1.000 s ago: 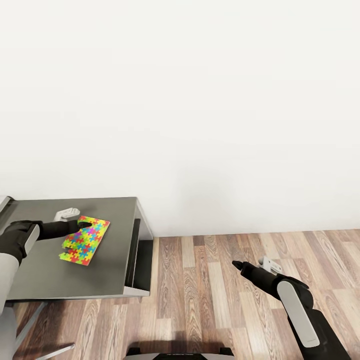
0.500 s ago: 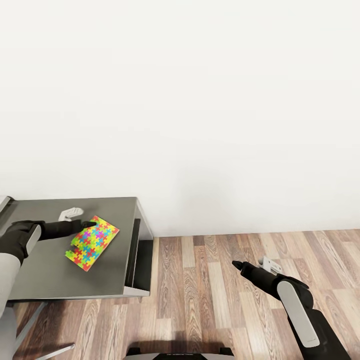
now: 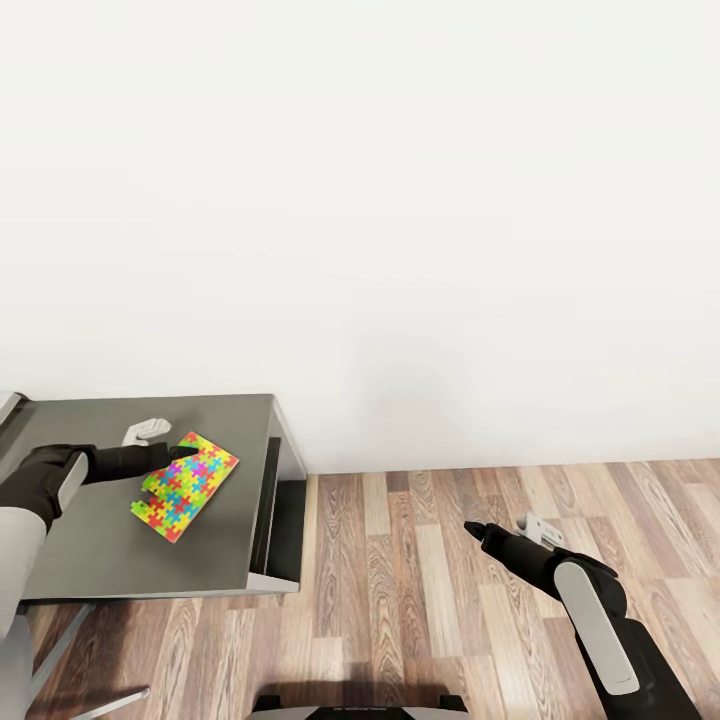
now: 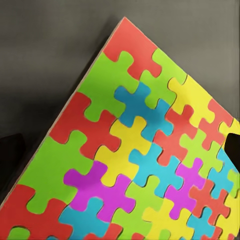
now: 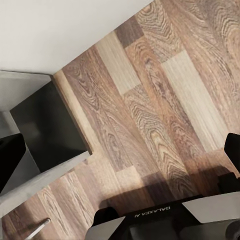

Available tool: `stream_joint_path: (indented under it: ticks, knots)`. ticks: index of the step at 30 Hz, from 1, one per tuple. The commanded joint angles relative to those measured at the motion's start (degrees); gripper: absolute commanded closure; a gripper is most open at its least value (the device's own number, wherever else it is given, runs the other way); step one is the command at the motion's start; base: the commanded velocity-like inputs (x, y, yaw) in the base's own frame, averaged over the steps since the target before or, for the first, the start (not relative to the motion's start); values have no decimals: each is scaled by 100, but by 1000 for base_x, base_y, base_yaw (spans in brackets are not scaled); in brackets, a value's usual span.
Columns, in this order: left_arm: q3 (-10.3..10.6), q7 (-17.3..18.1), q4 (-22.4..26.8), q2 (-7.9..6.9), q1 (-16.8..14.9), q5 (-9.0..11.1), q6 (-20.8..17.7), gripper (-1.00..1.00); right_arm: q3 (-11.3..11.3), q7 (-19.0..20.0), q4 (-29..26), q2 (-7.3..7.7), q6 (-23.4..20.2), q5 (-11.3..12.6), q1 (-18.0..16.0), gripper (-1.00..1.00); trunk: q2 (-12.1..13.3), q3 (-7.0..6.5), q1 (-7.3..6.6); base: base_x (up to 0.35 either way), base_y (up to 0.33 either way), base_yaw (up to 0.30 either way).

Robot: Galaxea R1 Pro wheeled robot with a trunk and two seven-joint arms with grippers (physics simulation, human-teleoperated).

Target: Put all the toys in the child's room - the three board games (two on the bed and one on the table), the two jigsaw puzzles on the table, and the tennis ball on the table - inside the toy box on the table in the child's room.

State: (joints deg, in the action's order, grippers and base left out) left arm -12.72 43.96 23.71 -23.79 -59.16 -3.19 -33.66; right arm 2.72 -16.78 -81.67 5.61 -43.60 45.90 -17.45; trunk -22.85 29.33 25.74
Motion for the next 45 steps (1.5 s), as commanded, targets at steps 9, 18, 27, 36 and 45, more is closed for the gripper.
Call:
stream_joint_path:
  ticks: [9, 18, 27, 36, 45]
  knots:
    - [-17, 71, -264, 260, 1, -91, -56, -100, -23, -53, -7, 1, -12, 60, -4, -100, -7, 9, 5, 0, 0, 0]
    - [489, 638, -264, 261, 1, -85, -61, -100, -26, -53, -7, 1, -17, 60, -4, -100, -7, 9, 5, 0, 0, 0]
    - [568, 935, -262, 263, 1, -92, -61, -100, -26, -53, -7, 1, -17, 60, -4, -100, -7, 9, 5, 0, 0, 0]
    - [561, 963, -263, 270, 1, -91, -61, -100, -33, -53, -15, 1, -13, 60, -4, -100, -7, 9, 5, 0, 0, 0]
    - [561, 974, -265, 278, 1, -88, -61, -100, -141, -53, -11, 1, -9, 52, -4, -100, -7, 9, 5, 0, 0, 0]
